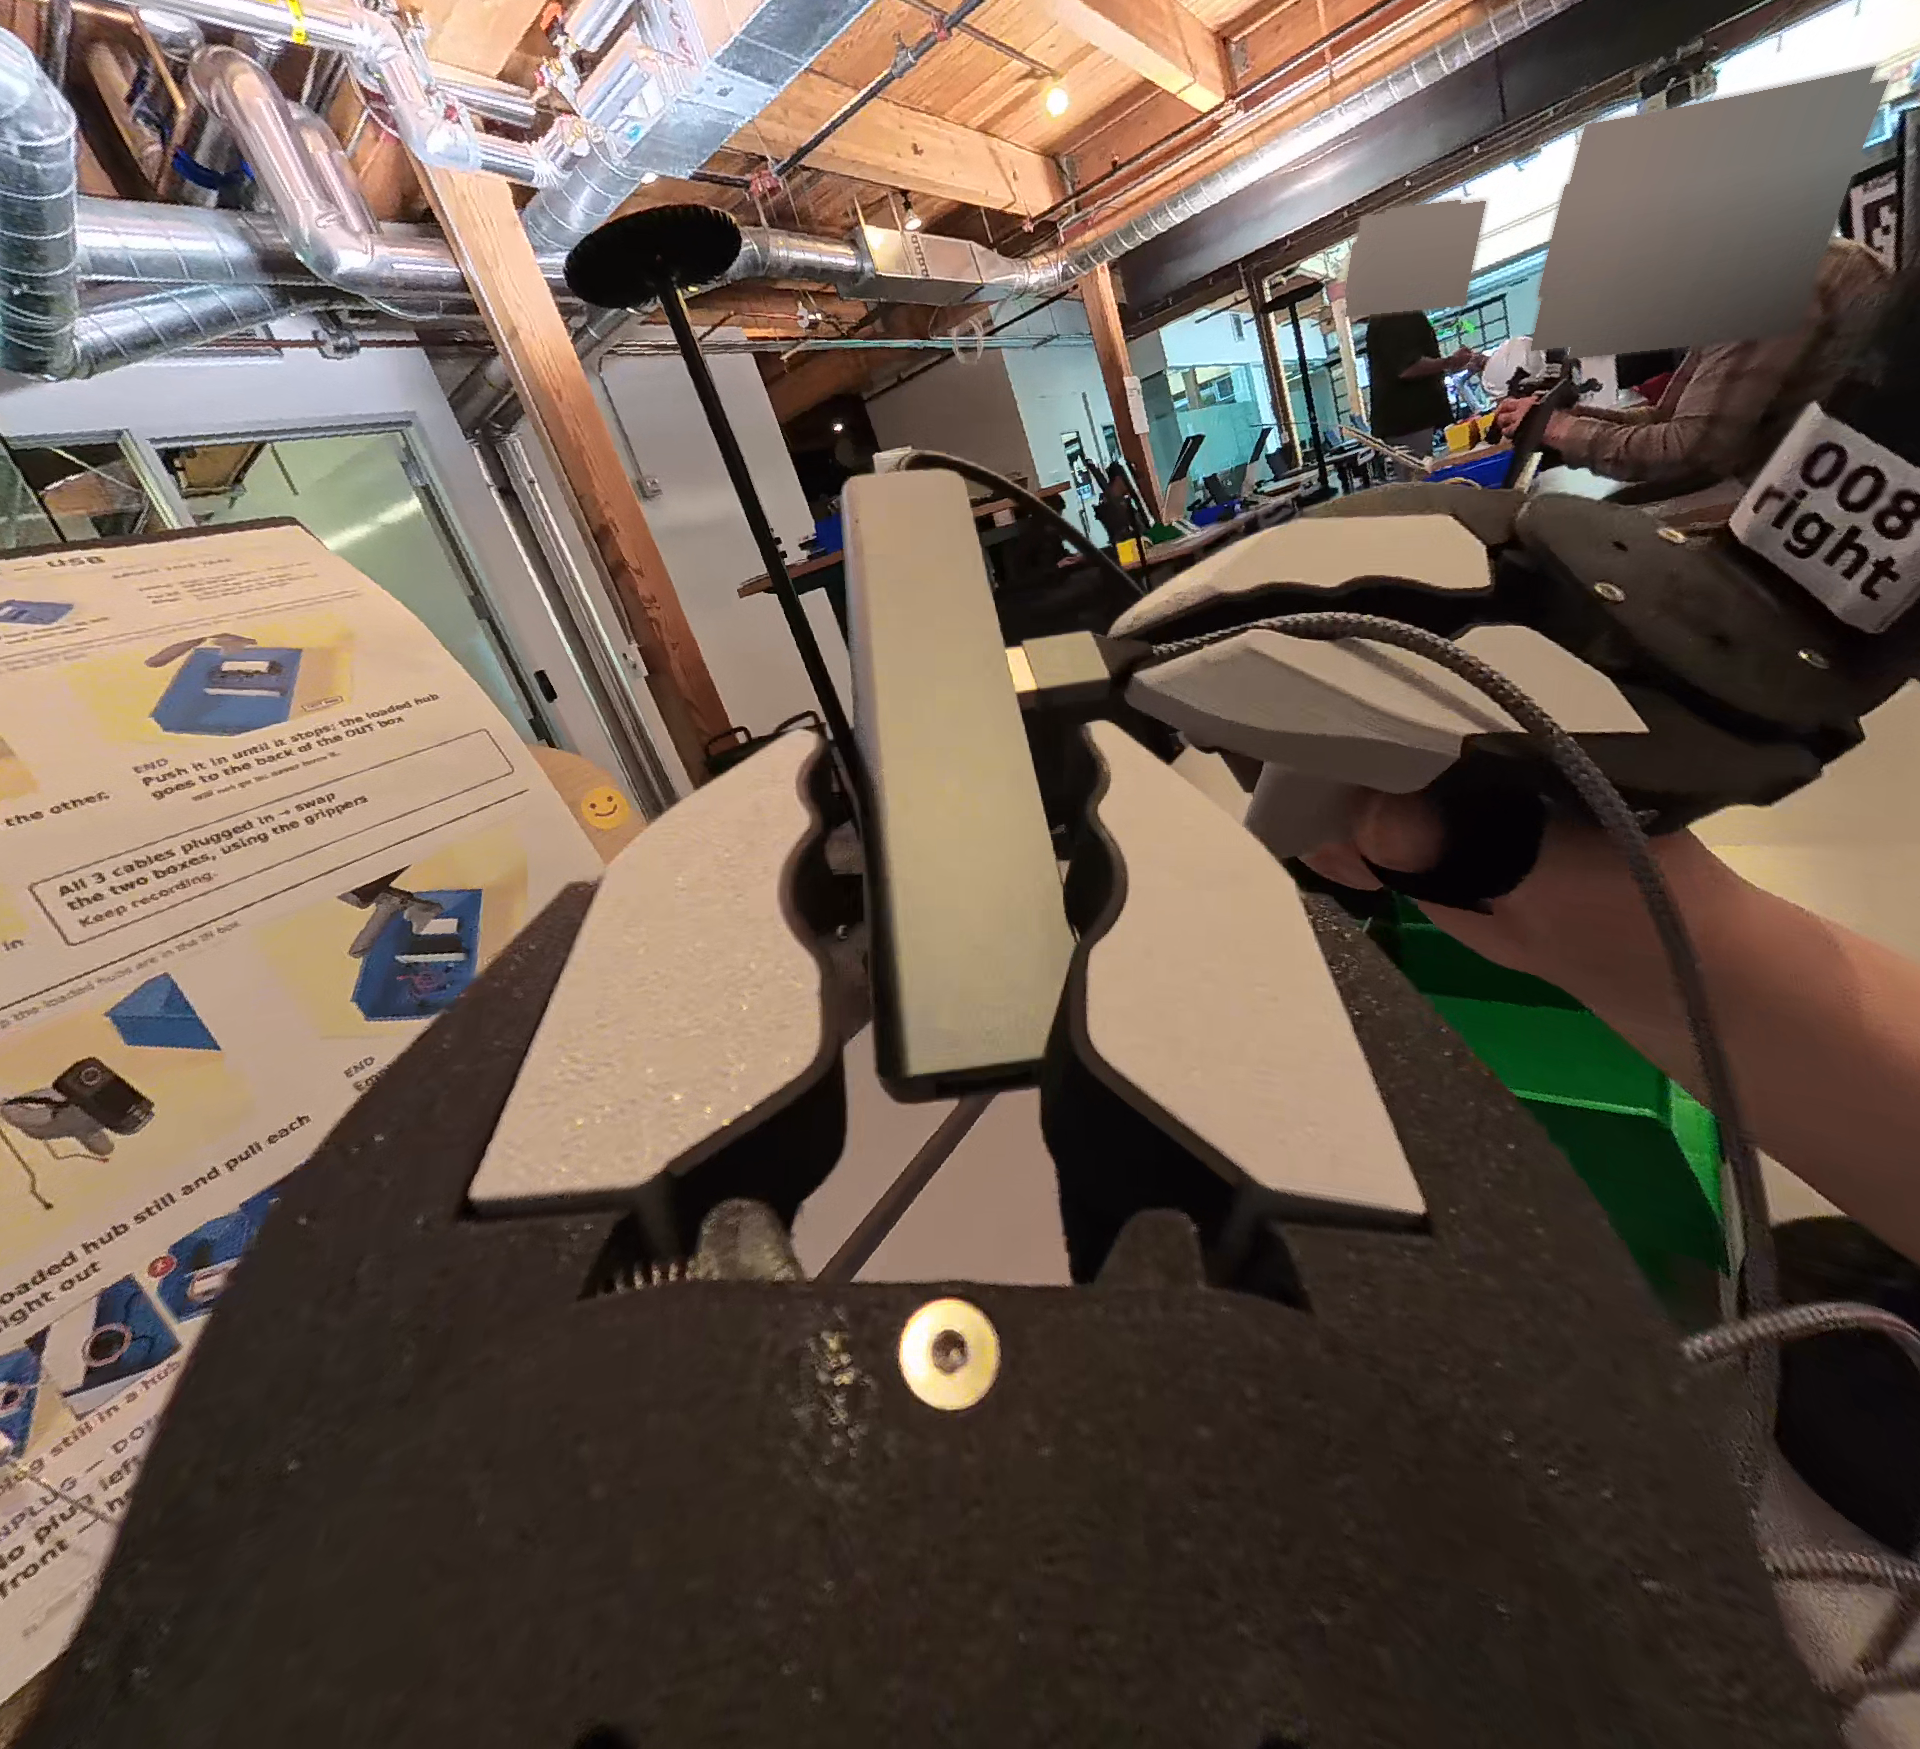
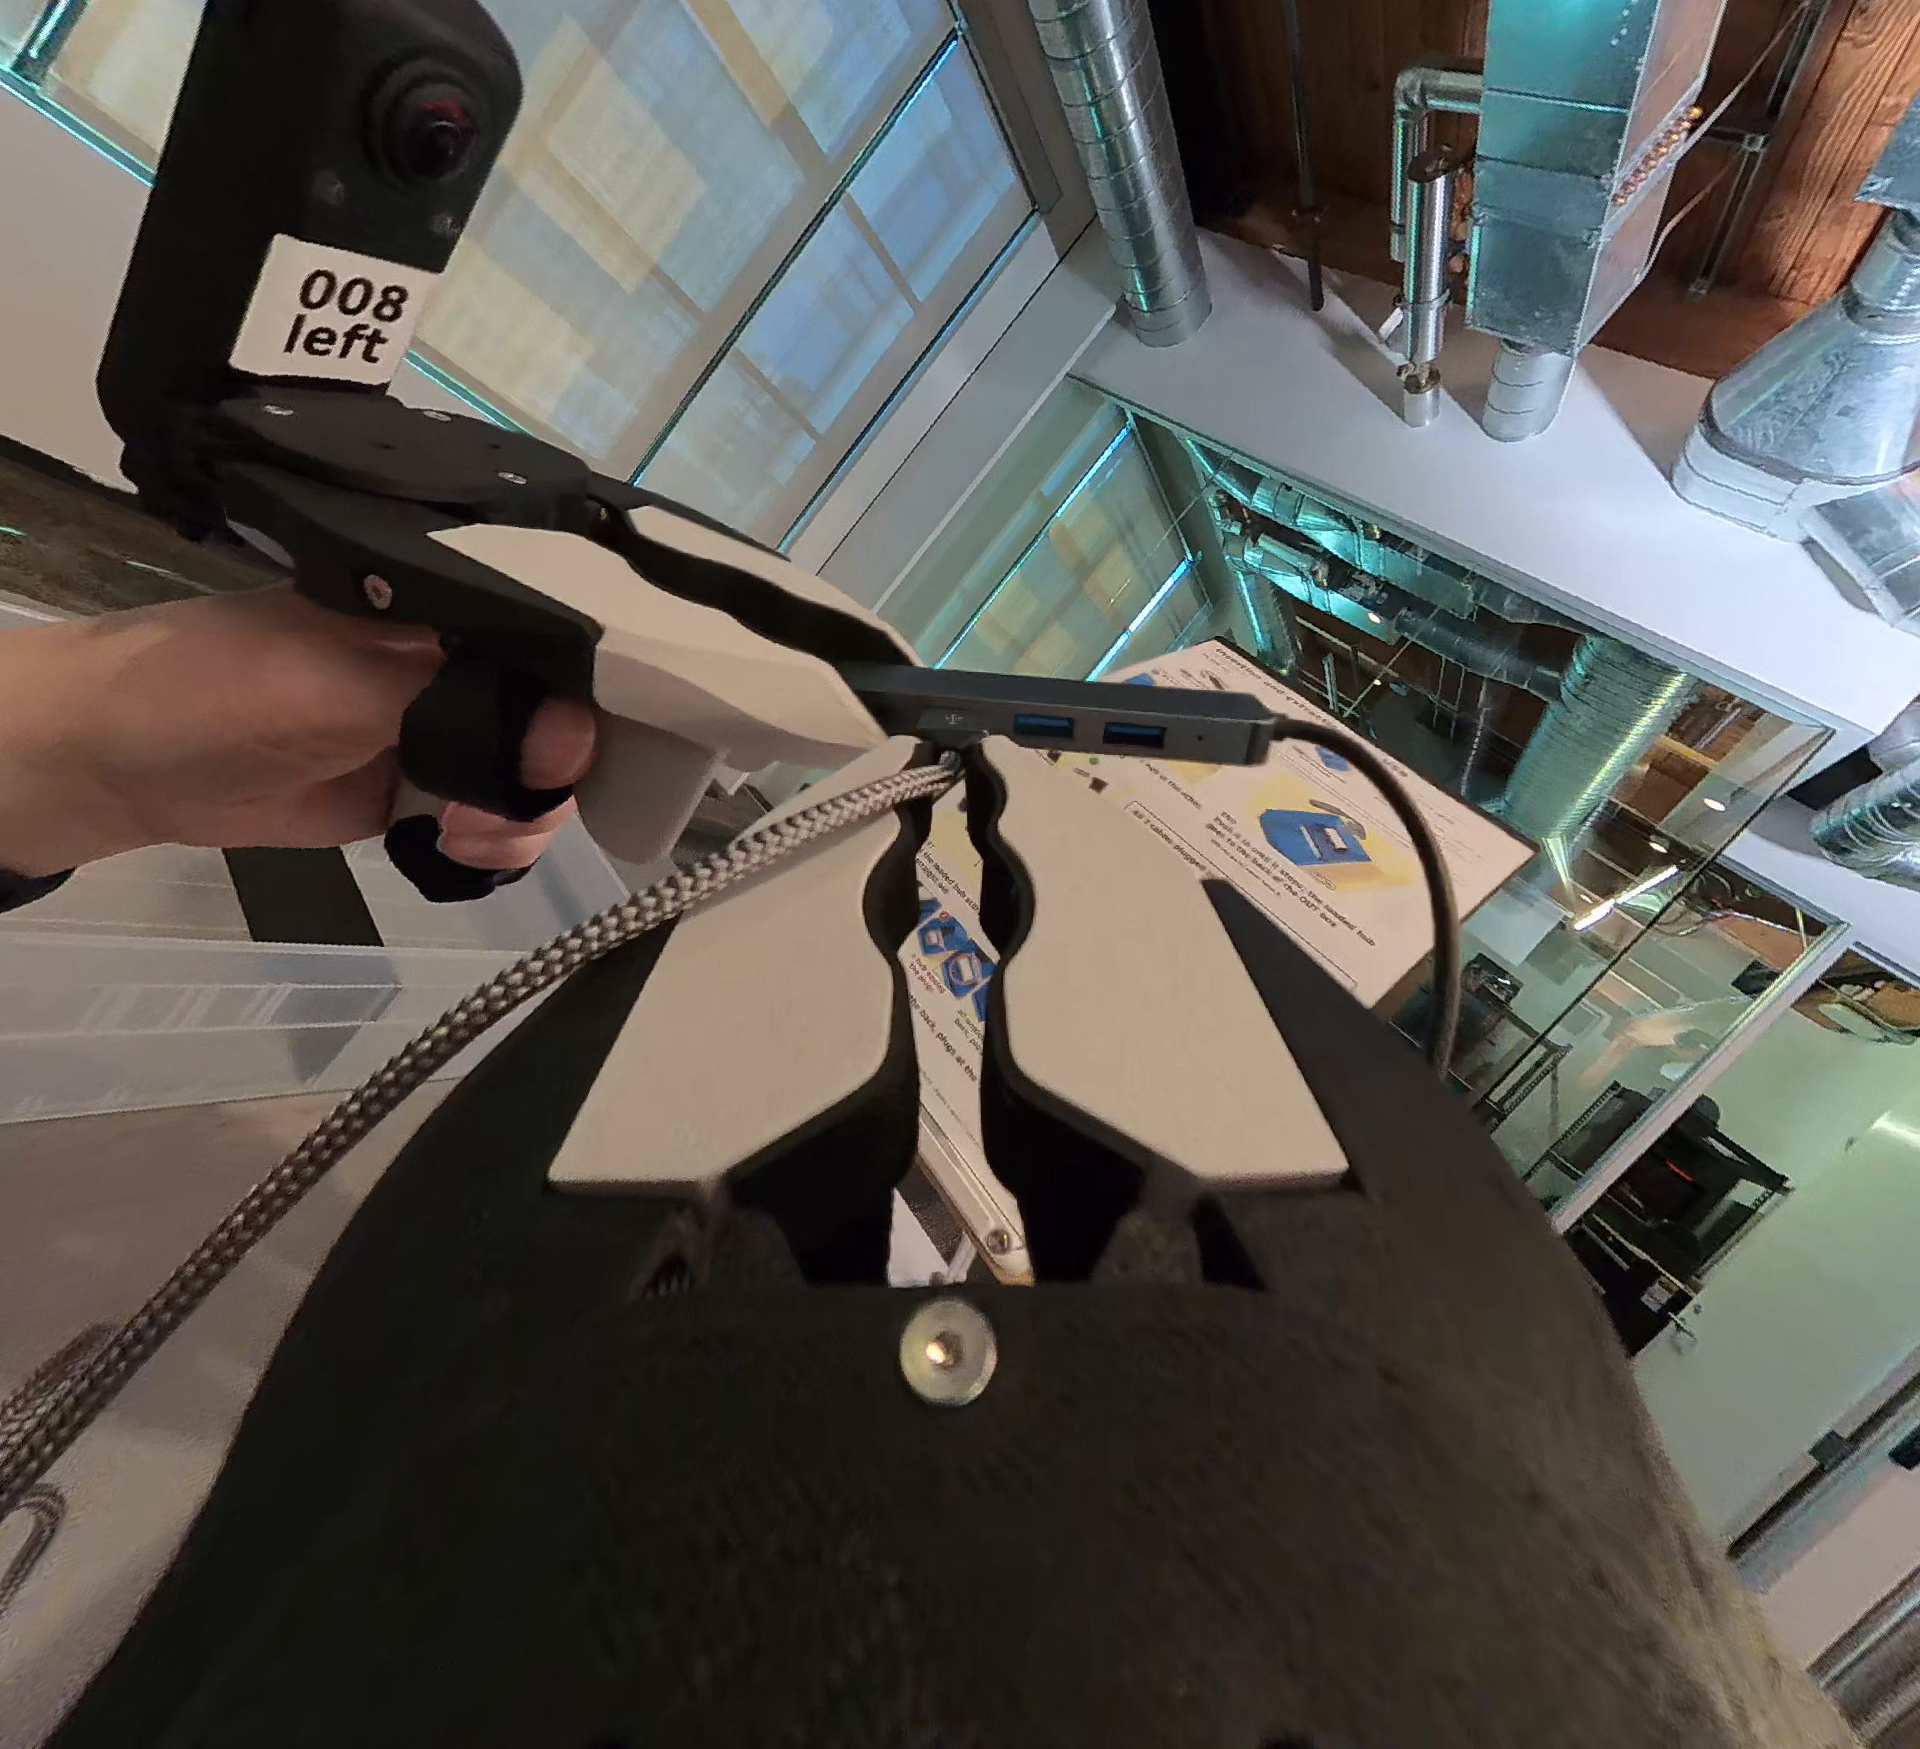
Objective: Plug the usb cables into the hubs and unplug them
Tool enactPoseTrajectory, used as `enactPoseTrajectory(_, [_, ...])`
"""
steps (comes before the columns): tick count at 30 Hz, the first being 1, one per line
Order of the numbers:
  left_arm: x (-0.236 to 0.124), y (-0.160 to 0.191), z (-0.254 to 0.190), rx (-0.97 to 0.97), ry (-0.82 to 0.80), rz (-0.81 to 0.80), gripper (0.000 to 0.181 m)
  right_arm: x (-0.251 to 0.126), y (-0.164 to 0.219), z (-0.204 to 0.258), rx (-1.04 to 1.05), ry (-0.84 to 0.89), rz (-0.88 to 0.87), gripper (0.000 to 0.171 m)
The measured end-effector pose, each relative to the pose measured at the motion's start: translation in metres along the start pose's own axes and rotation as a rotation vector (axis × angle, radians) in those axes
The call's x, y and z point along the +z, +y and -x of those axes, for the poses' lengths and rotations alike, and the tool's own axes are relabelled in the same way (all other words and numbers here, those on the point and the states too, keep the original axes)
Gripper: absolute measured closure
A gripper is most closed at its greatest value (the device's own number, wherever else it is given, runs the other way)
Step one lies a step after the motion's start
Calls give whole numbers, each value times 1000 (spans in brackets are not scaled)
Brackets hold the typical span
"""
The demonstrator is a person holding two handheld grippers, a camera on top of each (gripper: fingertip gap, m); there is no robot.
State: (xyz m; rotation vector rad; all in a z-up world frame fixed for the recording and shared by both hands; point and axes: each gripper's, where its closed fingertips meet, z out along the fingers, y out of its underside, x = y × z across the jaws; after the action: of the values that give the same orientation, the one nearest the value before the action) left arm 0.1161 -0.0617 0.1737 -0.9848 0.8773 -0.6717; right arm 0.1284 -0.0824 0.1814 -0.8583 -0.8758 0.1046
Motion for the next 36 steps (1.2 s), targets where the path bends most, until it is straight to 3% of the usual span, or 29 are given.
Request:
enactPoseTrajectory(1, [1, 0, 1, -8, -10, 4, 138, 1, 0, 1, -2, -1, 0, 164])
enactPoseTrajectory(29, [3, 8, 5, 53, -129, 82, 147, 4, 8, 2, -17, 10, 50, 164])
enactPoseTrajectory(36, [-6, 15, 7, 60, -51, 182, 149, -1, 12, 6, -337, -24, 120, 150])
